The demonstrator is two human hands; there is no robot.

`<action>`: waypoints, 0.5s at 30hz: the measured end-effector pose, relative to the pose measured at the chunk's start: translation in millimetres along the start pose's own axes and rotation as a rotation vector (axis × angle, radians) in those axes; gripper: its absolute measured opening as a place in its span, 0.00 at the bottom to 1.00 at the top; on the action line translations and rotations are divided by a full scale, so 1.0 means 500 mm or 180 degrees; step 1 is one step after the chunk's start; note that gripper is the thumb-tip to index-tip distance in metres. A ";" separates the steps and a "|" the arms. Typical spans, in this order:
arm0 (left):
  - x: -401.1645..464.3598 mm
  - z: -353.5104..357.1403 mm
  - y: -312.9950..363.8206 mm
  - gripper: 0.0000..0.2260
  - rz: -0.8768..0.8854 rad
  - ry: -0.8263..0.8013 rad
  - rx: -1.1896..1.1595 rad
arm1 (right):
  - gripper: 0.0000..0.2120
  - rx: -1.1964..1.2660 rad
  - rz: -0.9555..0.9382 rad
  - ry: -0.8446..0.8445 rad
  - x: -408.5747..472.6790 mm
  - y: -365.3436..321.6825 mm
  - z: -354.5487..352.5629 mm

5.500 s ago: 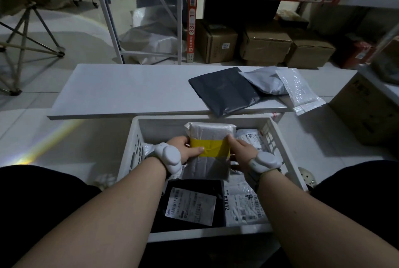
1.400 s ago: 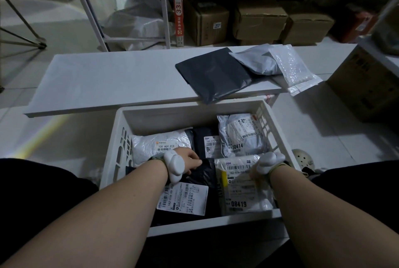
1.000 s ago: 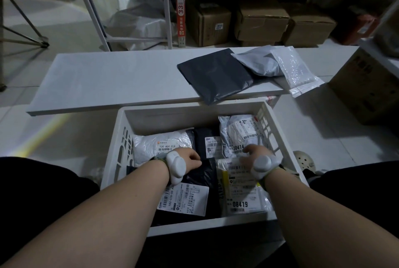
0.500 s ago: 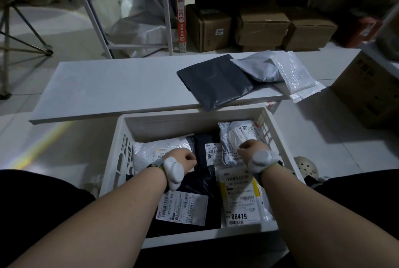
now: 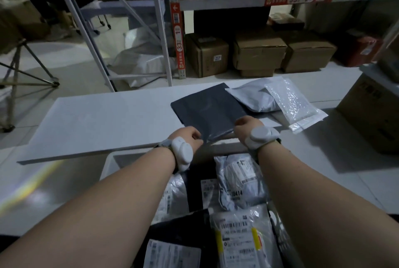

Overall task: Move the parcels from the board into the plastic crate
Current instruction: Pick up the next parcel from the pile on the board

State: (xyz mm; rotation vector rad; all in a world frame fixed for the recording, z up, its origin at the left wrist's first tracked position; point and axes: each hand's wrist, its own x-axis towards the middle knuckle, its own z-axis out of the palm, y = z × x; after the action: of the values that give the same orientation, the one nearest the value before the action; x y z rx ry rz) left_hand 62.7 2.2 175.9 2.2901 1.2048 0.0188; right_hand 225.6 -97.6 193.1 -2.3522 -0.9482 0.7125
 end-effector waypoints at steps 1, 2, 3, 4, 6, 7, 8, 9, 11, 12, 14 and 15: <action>0.013 0.004 0.009 0.16 0.0031 -0.0059 0.0178 | 0.19 -0.0020 -0.0029 -0.0005 0.014 0.000 -0.001; 0.028 0.005 0.017 0.18 0.0037 -0.0132 0.0321 | 0.19 -0.0031 -0.0055 -0.0014 0.026 -0.001 -0.001; 0.029 0.006 0.021 0.19 0.0044 -0.0176 0.0398 | 0.19 -0.0023 -0.0110 -0.0027 0.030 -0.001 0.005; 0.047 0.009 0.031 0.21 0.0041 -0.0214 0.0481 | 0.20 0.0051 -0.0170 -0.0045 0.048 0.005 0.009; 0.062 0.014 0.042 0.22 0.0086 -0.0271 0.0580 | 0.19 0.0003 -0.0346 -0.0151 0.069 0.015 0.020; 0.072 0.016 0.052 0.23 0.0135 -0.0332 0.0630 | 0.17 -0.0149 -0.0416 -0.0226 0.087 0.021 0.022; 0.081 0.020 0.058 0.23 0.0191 -0.0404 0.0676 | 0.17 -0.0347 -0.0458 -0.0297 0.106 0.028 0.025; 0.089 0.023 0.062 0.23 0.0243 -0.0480 0.0706 | 0.19 -0.0541 -0.0431 -0.0373 0.124 0.031 0.026; 0.101 0.029 0.066 0.25 0.0344 -0.0631 0.0776 | 0.26 -0.0889 -0.0291 -0.0573 0.161 0.043 0.030; 0.106 0.031 0.064 0.25 0.0376 -0.0707 0.0809 | 0.29 -0.0976 -0.0261 -0.0643 0.173 0.048 0.033; 0.114 0.035 0.055 0.26 0.0404 -0.0825 0.0882 | 0.30 -0.1056 -0.0336 -0.0608 0.178 0.052 0.045; 0.116 0.036 0.049 0.26 0.0399 -0.0863 0.0929 | 0.30 -0.1070 -0.0388 -0.0513 0.174 0.052 0.054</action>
State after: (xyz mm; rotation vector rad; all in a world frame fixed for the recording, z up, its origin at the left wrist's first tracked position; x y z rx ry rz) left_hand 120.8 27.5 158.9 2.5139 0.9745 -0.4339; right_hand 275.0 -43.3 133.2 -2.5207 -1.3615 0.7511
